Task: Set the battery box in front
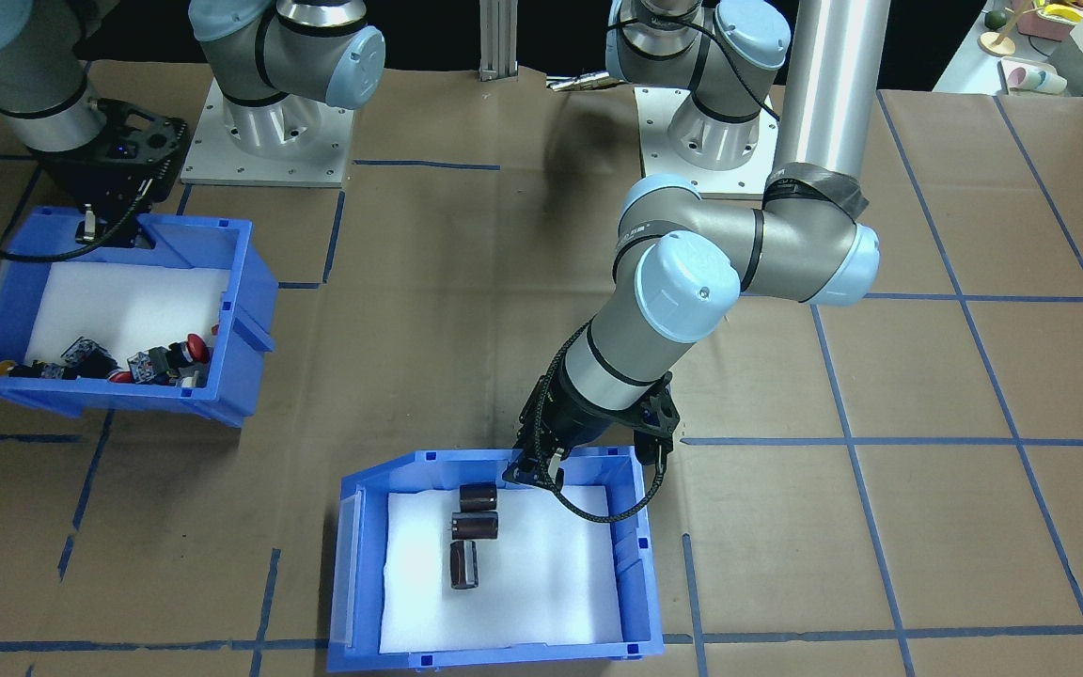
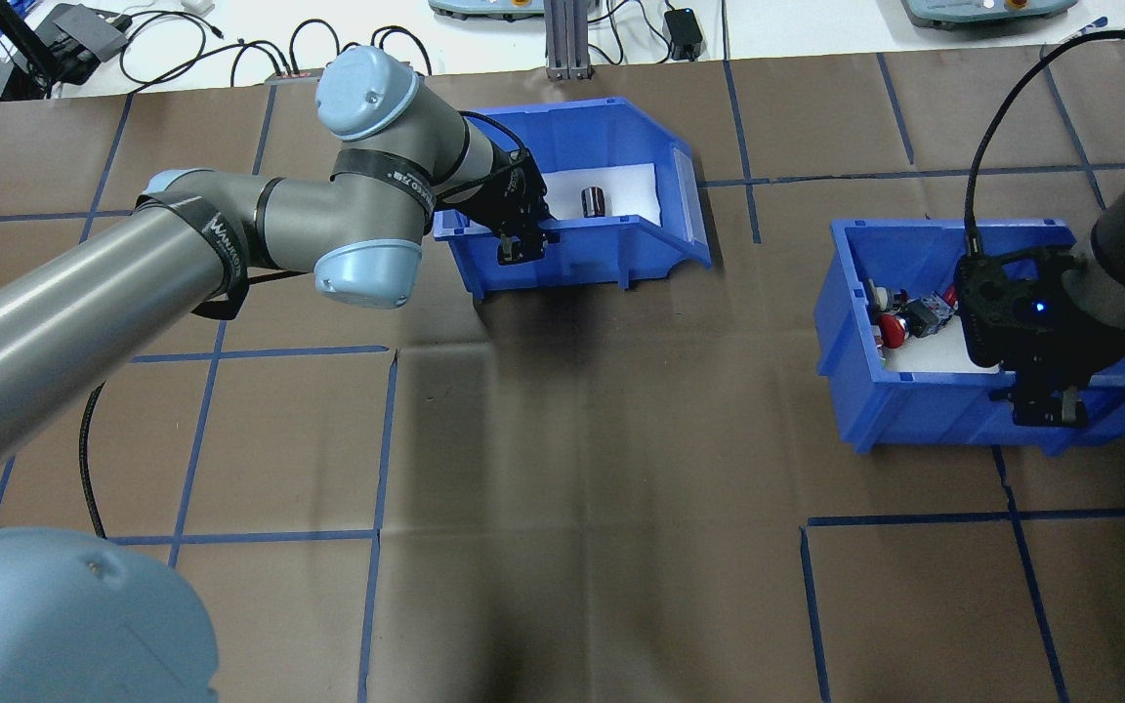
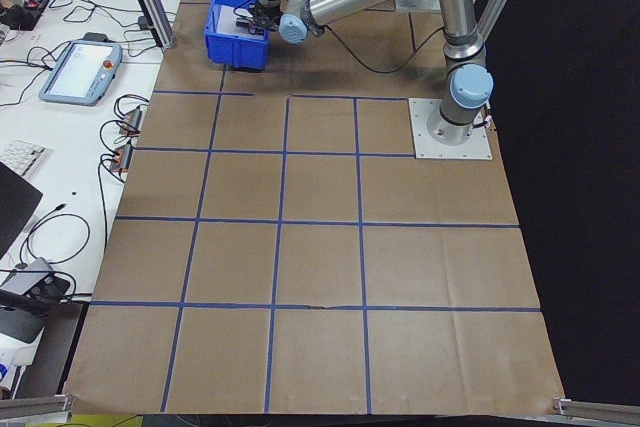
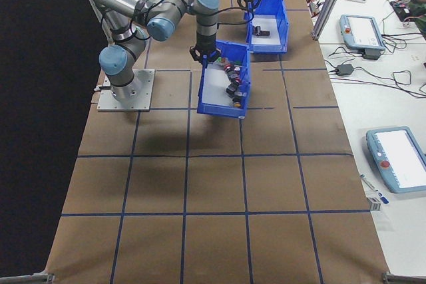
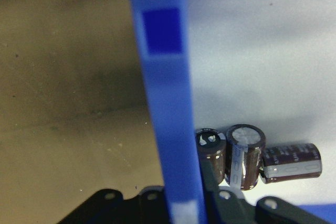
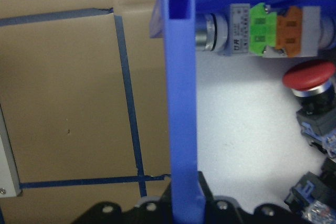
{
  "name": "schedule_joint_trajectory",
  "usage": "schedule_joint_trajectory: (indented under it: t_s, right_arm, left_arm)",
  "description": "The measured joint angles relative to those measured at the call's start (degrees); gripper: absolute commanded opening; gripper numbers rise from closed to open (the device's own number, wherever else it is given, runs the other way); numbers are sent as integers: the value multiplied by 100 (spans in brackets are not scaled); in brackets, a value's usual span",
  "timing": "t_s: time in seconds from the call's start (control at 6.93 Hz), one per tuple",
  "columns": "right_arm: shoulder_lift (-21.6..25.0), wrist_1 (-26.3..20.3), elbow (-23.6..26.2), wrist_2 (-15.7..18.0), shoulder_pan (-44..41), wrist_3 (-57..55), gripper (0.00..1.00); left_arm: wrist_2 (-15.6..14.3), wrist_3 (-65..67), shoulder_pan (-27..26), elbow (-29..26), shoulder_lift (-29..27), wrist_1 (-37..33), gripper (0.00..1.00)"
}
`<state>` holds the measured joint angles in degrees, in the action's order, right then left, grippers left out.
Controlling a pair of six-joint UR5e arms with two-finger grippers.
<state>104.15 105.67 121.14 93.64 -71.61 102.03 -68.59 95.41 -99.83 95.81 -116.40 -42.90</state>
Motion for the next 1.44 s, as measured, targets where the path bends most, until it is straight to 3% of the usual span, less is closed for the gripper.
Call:
schedule_joint_trajectory:
  t_s: [0.43,0.72,1.15,1.44]
  right_arm:
    - [395,-39,410,-68,-862,-945,1]
    - [392,0,472,-66,-1858,-1920,1]
    - [150,249,474,-208,-3102,-3158,1]
    - [-284,923,472,-245,-4119,-3752,1]
  left_arm:
    - [-138,-203,87,12,296,-393,99]
    - [-250,-1571,495,-19,1031,-1745,99]
    - [-1277,-4913,996,-349,2071,-4109,99]
    - [-1804,-7645,1041,-686,2466,-4879,100]
